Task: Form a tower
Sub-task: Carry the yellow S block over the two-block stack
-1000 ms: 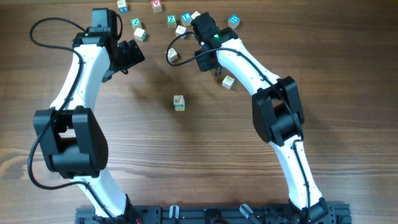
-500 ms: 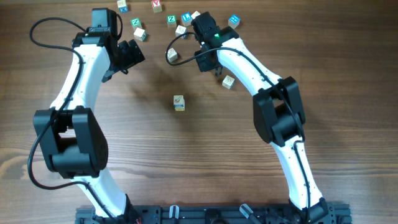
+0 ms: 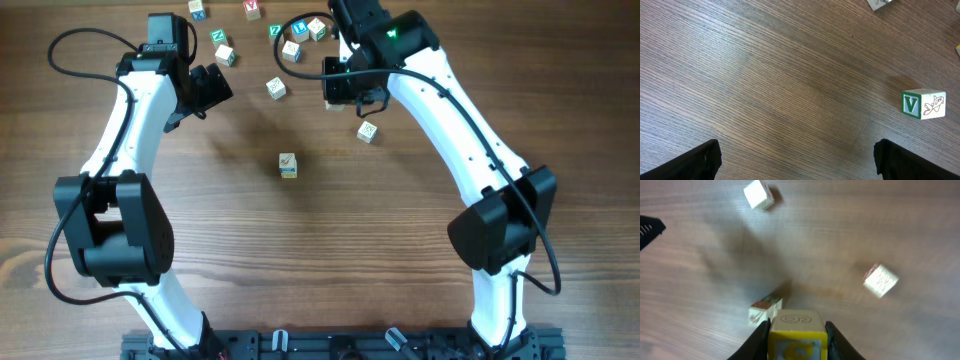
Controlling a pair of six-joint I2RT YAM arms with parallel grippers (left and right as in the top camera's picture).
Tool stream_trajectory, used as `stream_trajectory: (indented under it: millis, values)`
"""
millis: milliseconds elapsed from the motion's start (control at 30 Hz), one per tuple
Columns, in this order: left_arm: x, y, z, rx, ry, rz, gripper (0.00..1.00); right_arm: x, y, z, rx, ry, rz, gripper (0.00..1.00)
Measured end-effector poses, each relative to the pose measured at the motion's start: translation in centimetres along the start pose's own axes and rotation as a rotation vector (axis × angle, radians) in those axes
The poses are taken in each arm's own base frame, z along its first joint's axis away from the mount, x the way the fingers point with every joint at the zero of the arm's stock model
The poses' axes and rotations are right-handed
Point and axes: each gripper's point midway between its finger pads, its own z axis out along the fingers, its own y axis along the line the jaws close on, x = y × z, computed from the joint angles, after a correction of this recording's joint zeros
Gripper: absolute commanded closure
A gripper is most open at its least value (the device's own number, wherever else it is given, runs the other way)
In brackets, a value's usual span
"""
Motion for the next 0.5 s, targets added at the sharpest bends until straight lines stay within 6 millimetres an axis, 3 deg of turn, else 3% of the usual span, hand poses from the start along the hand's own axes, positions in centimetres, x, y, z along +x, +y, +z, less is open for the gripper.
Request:
stream_trajectory:
  millis: [267,500]
  values:
    - [0.0,0.0,0.0,0.0,0.0,0.0,0.0,2.1,1.7,0.2,-0.04,0.076,0.102,0.96]
    - [0.0,0.0,0.0,0.0,0.0,0.0,0.0,4.3,4.2,0.9,0.073,0.03,0.065,0.94]
